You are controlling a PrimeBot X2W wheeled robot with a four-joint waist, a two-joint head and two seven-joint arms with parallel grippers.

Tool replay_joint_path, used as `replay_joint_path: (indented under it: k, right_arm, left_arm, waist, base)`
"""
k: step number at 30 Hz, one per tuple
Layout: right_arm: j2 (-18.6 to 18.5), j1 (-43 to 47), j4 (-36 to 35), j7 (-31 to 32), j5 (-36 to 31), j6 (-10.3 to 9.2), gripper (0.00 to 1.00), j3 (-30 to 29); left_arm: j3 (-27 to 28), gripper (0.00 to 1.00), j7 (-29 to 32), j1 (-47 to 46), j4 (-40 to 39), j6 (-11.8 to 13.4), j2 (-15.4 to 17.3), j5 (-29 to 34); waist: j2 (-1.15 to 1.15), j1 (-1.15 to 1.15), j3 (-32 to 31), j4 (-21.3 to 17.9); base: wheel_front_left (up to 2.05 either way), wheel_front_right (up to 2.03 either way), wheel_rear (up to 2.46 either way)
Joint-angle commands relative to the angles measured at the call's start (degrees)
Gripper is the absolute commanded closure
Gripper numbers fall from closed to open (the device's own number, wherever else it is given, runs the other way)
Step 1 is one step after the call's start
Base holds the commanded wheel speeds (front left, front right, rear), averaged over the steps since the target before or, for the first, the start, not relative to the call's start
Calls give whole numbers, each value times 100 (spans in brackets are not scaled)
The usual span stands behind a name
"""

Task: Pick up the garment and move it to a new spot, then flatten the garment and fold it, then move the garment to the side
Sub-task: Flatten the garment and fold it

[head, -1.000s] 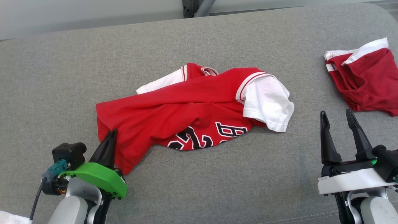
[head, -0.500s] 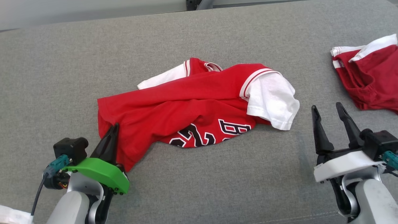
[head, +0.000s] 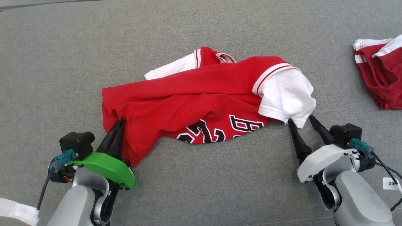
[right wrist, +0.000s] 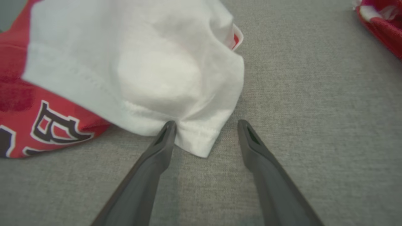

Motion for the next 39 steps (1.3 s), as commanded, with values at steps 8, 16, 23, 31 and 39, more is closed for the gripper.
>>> replay_joint_path:
  k: [8, 16, 23, 31, 39]
  right_arm:
    - [-64, -220, 430, -277, 309, -8, 100, 272]
    - [-180, -53, -212, -514, 130, -7, 100, -183]
    - [-277, -76, -1662, -526, -139, -8, 100, -888]
    - [-550, -835, -2946, -353, -507, -8, 100, -1403]
    - [-907, -1748, -3670, 85, -609, -7, 100, -1653]
  left_arm:
    - [-29, 100, -104, -117, 88, -18, -10, -1]
    - [19, 100, -326, -150, -89, 64, 66, 87]
    - [125, 100, -470, -334, -700, 200, 257, 272]
    - [304, 100, -262, -965, -1759, 388, 603, 595]
    - [584, 100, -271, -1961, -2557, 510, 793, 845]
  waist:
    - [0, 0, -7, 21]
    - [0, 0, -113, -21]
    - [0, 0, -294, -120]
    - [0, 0, -649, -179]
    - [0, 0, -1039, -128]
  base:
    - [0, 0, 0]
    - [0, 0, 0]
    - [0, 0, 0]
    - [0, 0, 0]
    - [0, 0, 0]
